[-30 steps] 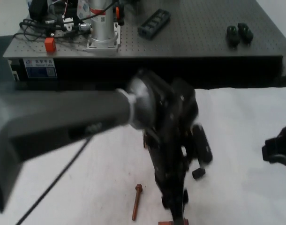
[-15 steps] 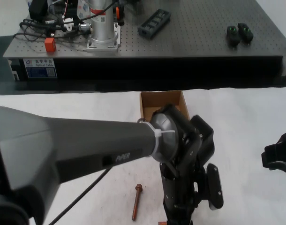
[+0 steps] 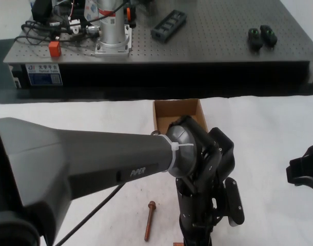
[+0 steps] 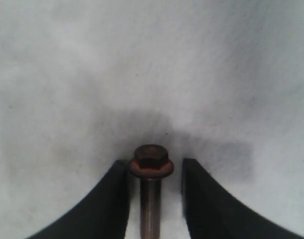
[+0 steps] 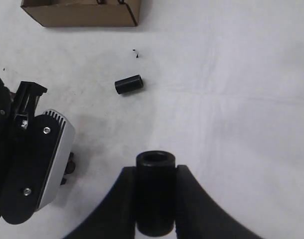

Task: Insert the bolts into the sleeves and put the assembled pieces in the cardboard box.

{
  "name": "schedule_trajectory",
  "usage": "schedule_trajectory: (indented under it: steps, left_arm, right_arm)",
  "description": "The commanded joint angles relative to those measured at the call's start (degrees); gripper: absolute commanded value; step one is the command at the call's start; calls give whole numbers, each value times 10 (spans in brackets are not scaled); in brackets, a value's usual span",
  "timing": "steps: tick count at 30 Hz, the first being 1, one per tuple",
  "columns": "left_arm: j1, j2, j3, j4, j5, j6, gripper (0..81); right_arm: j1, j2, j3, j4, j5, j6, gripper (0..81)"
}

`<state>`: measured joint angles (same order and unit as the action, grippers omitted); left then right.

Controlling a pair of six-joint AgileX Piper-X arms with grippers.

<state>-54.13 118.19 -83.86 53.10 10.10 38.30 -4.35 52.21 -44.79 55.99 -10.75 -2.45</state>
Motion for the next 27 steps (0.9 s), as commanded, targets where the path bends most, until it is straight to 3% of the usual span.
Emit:
schedule_trajectory:
  steps: [1,8,13,19,26,27]
  left_arm:
    - [-1,15,-1,5,-25,-7,258]
    - [1,15,-1,15,-35,-6,365]
    - [1,15,-1,20,-35,-6,329]
    - [1,15,-1,25,-35,-6,240]
    - [2,15,-1,28,-35,-6,1]
    - [2,15,-1,28,-35,-6,6]
  right_arm:
    - [-2,-6,-1,-3,-6,3,25]
    - [-2,-6,-1,-3,-6,3,25]
    - [-2,-6,-1,-2,-6,2,25]
    - [-2,-6,-1,-2,-6,1,25]
    - [-2,-6,-1,-2,-20,1,25]
    - [-2,-6,-1,-2,-20,1,25]
